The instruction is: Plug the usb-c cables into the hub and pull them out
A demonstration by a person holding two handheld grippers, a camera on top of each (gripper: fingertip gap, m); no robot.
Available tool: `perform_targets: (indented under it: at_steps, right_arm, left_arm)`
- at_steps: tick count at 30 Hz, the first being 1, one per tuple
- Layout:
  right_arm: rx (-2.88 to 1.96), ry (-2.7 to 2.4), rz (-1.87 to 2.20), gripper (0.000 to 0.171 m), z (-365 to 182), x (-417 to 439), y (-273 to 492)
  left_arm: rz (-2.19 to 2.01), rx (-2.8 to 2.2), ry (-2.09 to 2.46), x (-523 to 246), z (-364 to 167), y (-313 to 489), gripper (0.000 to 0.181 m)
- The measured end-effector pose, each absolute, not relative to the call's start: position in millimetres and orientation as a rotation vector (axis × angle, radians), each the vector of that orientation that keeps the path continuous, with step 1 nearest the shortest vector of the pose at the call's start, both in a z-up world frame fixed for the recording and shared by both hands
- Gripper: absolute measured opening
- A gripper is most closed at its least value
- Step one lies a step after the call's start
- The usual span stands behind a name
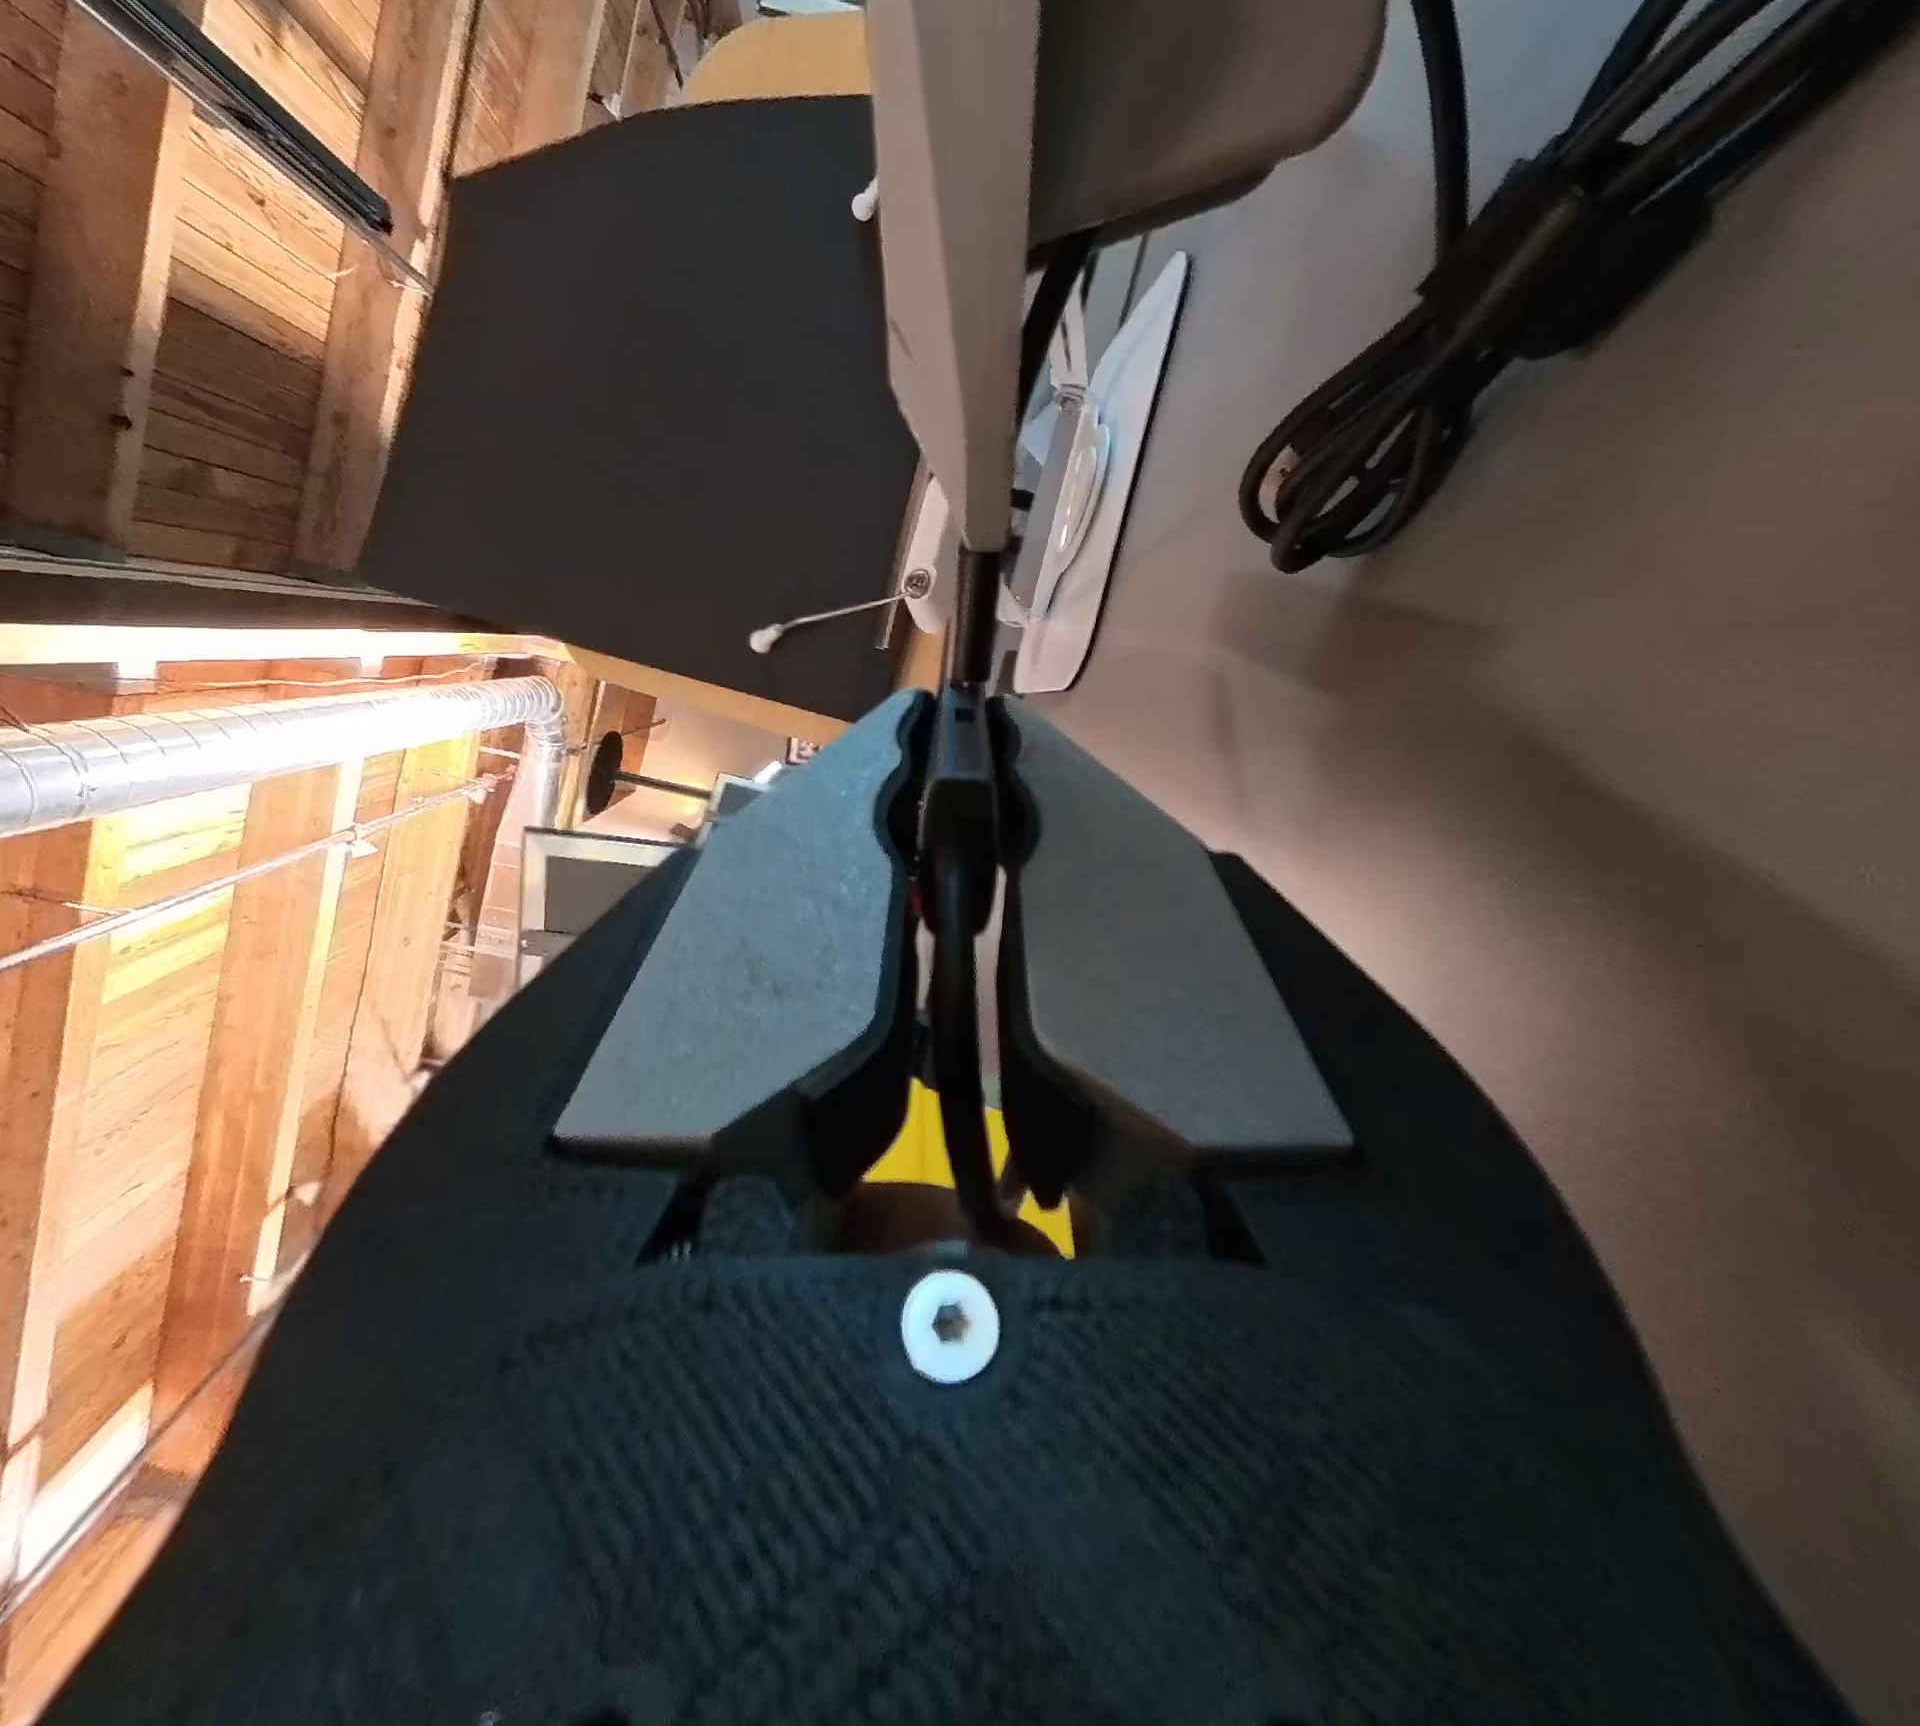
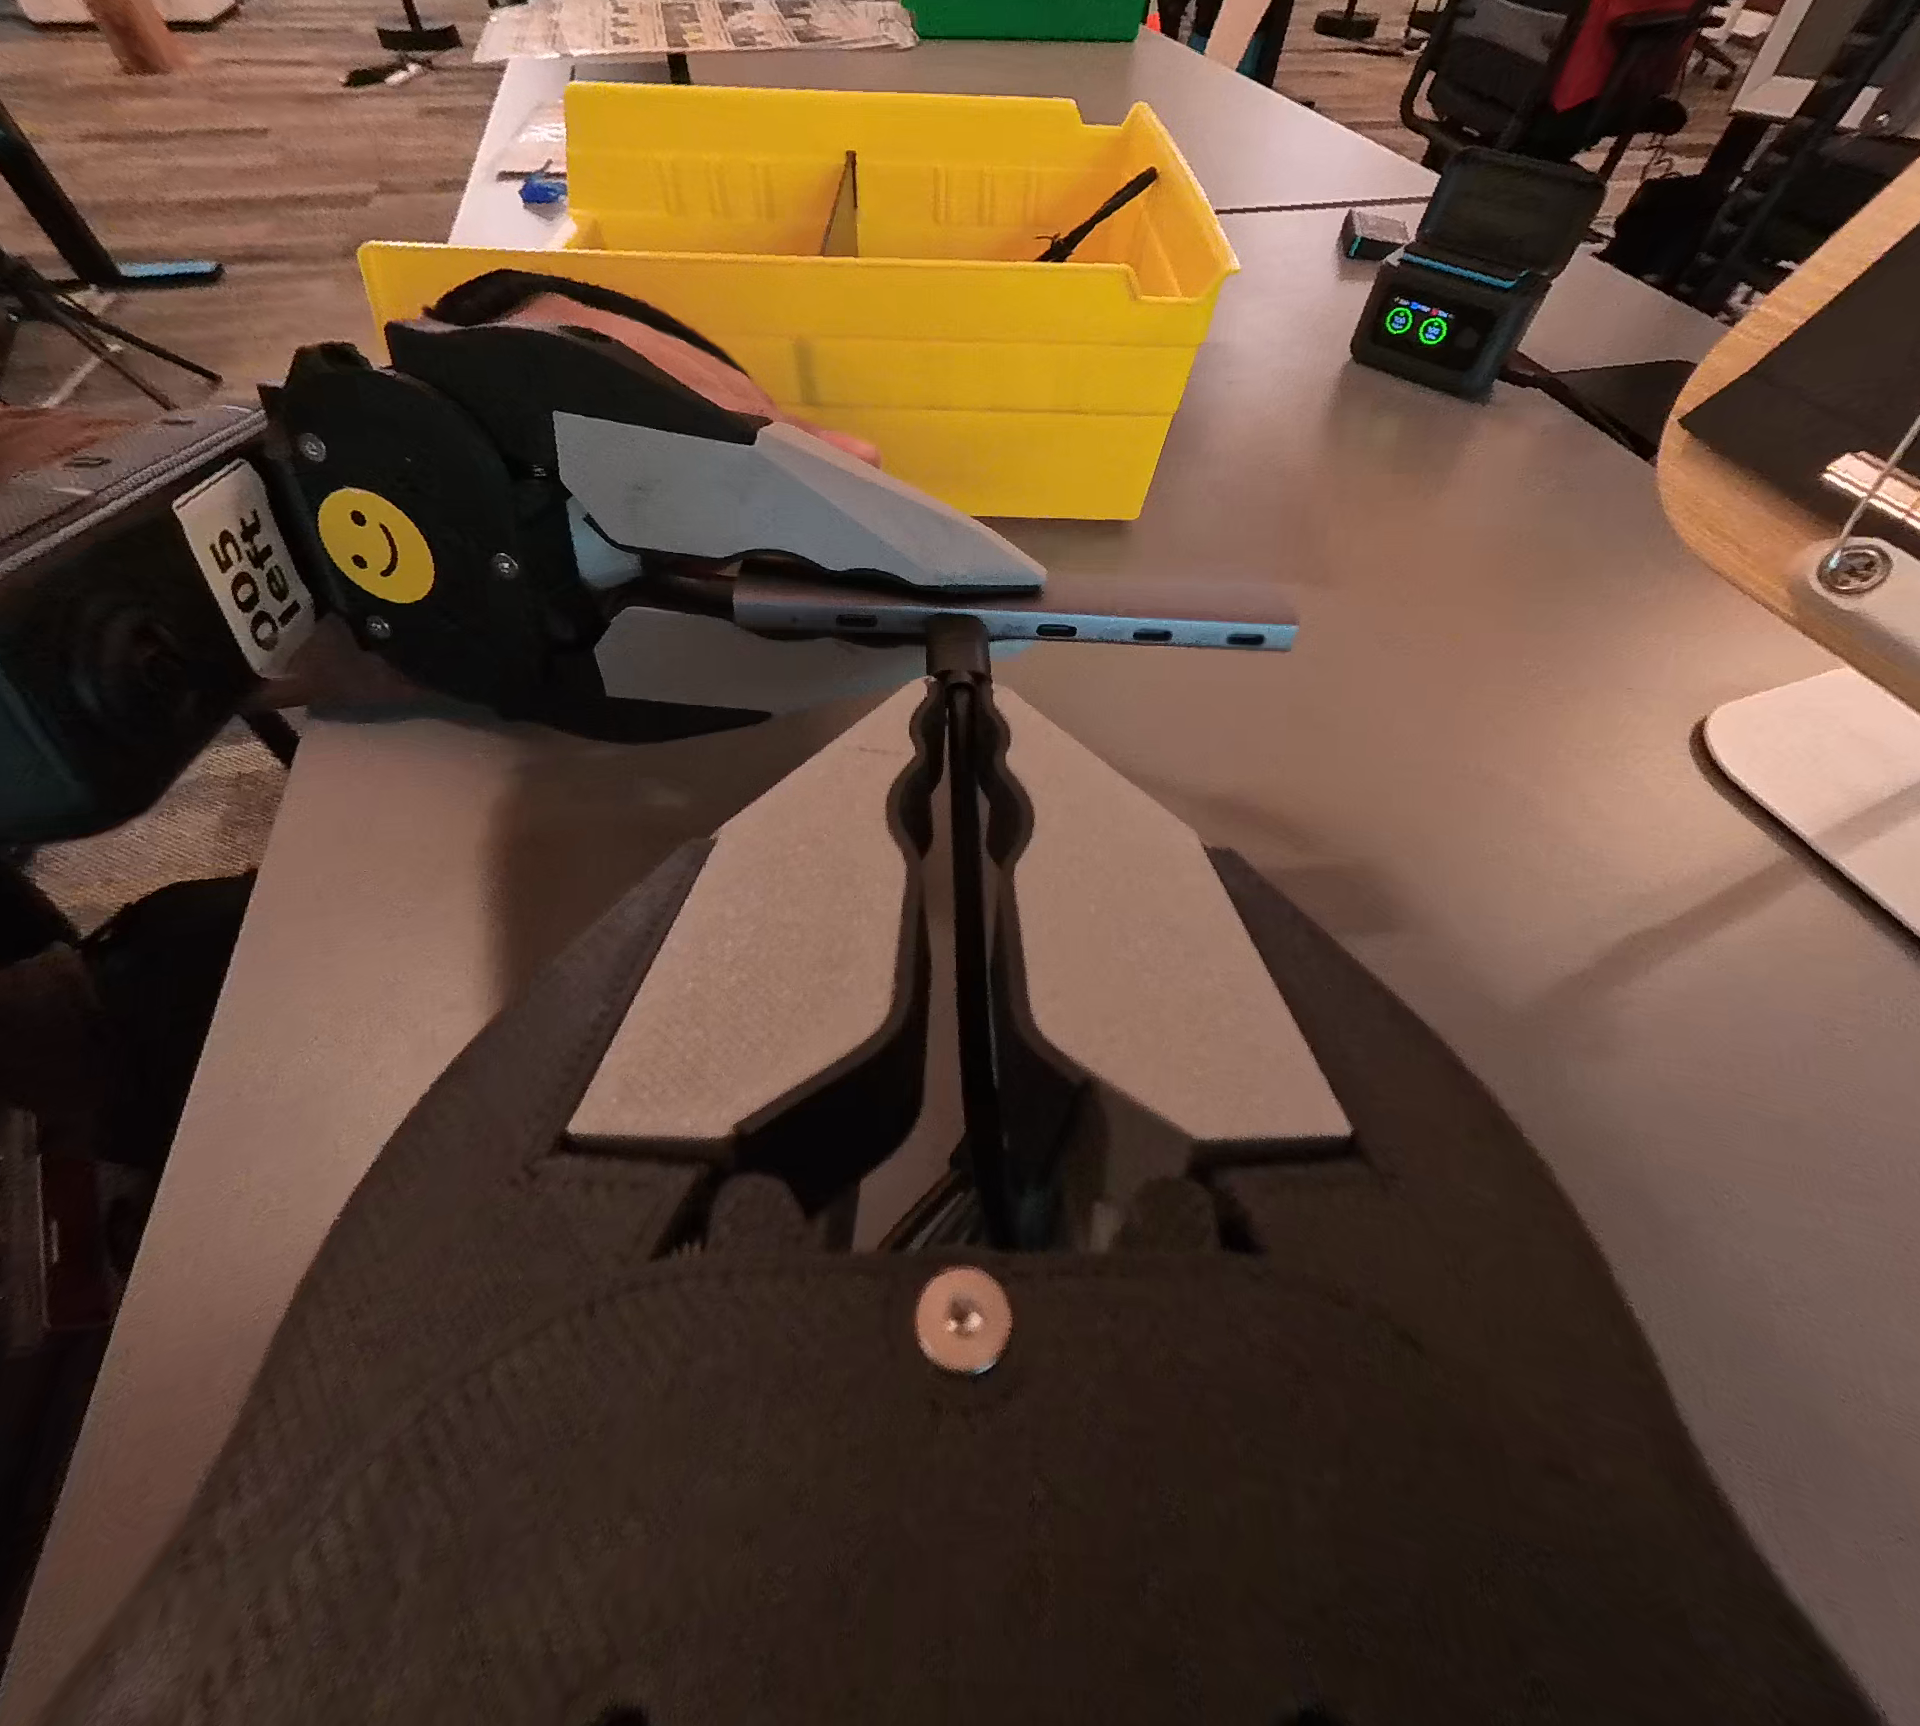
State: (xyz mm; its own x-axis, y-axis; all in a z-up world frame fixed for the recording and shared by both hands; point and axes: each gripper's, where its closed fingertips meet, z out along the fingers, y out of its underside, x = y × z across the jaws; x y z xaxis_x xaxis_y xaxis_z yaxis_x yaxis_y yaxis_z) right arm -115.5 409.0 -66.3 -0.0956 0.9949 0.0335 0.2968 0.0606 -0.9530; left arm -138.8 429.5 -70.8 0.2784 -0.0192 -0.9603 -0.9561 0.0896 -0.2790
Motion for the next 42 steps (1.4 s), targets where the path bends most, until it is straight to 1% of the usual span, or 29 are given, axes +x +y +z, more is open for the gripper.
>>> perform_targets:
  at_steps: [8,13,17,19,21,24,26,29,31,33,36,40,41,42]
  right_arm:
    - [-1.363,-1.509,1.045,0.002,-67,-115,412]
    - [-1.290,-1.428,1.124,0.020,-39,-109,413]
    - [-1.226,-1.264,1.093,0.023,-12,-88,437]
    - [-1.217,-1.302,0.980,0.024,-18,-82,445]
    - [-1.217,-1.414,0.824,0.028,-36,-83,445]
    - [-1.208,-1.492,0.683,0.026,-50,-87,445]
    - [-1.222,-1.441,0.710,0.024,-43,-84,449]
    - [-1.228,-1.285,0.868,0.024,-18,-70,458]
    - [-1.218,-1.197,0.975,0.019,-5,-61,462]
    - [-1.244,-1.188,1.024,0.020,-6,-60,465]
    - [-1.288,-1.321,0.966,0.030,-28,-71,457]
    - [-1.197,-1.563,0.845,0.056,-54,-91,426]
    - [-1.172,-1.607,0.813,0.058,-59,-94,420]
    - [-1.129,-1.643,0.798,0.056,-61,-97,412]
  left_arm:
    - [0.917,-1.285,1.047,-138,-75,433,0.006]
    - [0.728,-1.222,0.955,-130,-54,426,0.007]
    - [0.571,-1.253,0.974,-127,-61,421,0.008]
    - [0.504,-1.248,0.979,-125,-61,419,0.008]
    - [0.476,-1.233,0.985,-122,-59,415,0.008]
    - [0.460,-1.214,1.026,-118,-62,412,0.008]
    - [0.448,-1.197,1.020,-117,-59,410,0.008]
    - [0.412,-1.171,1.027,-114,-55,405,0.008]
    - [0.392,-1.151,1.043,-108,-54,401,0.008]
    - [0.363,-1.127,1.058,-101,-53,396,0.008]
    - [0.302,-1.104,1.065,-95,-49,388,0.008]
    - [0.195,-1.092,1.042,-92,-41,380,0.008]
    - [0.148,-1.089,1.049,-89,-41,377,0.008]
    - [0.094,-1.093,1.068,-85,-43,373,0.008]
